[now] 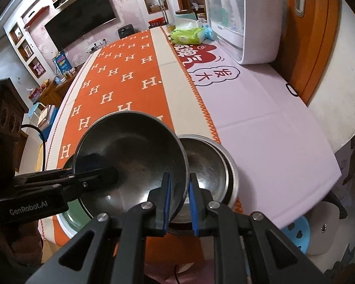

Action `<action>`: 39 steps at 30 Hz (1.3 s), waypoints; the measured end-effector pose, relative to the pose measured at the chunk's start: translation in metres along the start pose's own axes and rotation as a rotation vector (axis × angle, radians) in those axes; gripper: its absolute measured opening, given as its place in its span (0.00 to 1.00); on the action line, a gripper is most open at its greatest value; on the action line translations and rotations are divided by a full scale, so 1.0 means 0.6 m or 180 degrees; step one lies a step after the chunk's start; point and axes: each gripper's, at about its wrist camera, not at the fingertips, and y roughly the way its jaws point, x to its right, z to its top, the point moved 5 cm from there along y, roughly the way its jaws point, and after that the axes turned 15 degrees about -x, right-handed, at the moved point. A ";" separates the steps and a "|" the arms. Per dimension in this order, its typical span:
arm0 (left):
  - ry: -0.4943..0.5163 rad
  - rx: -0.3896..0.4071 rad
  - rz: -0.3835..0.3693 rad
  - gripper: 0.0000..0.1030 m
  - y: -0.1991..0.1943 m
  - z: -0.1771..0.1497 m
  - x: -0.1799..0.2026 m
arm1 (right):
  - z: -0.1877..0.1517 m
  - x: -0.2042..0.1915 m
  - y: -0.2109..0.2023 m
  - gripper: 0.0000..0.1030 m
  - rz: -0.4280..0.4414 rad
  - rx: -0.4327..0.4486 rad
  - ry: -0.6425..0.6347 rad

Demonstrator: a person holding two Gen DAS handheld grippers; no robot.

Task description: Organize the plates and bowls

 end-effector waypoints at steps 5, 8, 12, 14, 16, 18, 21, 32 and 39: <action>-0.0021 -0.0055 0.0063 0.23 0.022 0.003 0.026 | -0.008 0.029 0.004 0.15 -0.0031 -0.0132 -0.0029; -0.0075 -0.0085 0.0091 0.23 0.035 0.004 0.040 | -0.010 0.049 0.007 0.15 0.0007 -0.0207 -0.0040; -0.0168 -0.0106 0.0138 0.23 0.050 0.003 0.051 | -0.008 0.065 0.012 0.15 0.0032 -0.0307 -0.0120; -0.0249 -0.0104 0.0171 0.23 0.057 0.003 0.054 | -0.006 0.070 0.015 0.15 0.0044 -0.0351 -0.0179; -0.0326 -0.0091 0.0188 0.23 0.061 0.002 0.055 | -0.004 0.075 0.021 0.15 0.0075 -0.0410 -0.0262; -0.0408 -0.0071 0.0198 0.24 0.064 0.001 0.056 | -0.001 0.079 0.025 0.15 0.0104 -0.0456 -0.0332; -0.0550 -0.0022 0.0224 0.24 0.068 0.000 0.057 | 0.005 0.085 0.030 0.15 0.0152 -0.0513 -0.0457; -0.1048 0.0175 0.0314 0.26 0.078 -0.011 0.048 | 0.027 0.086 0.054 0.16 0.0302 -0.0726 -0.1001; -0.1288 0.0357 0.0332 0.27 0.081 -0.015 0.053 | 0.035 0.088 0.060 0.21 0.0364 -0.0796 -0.1324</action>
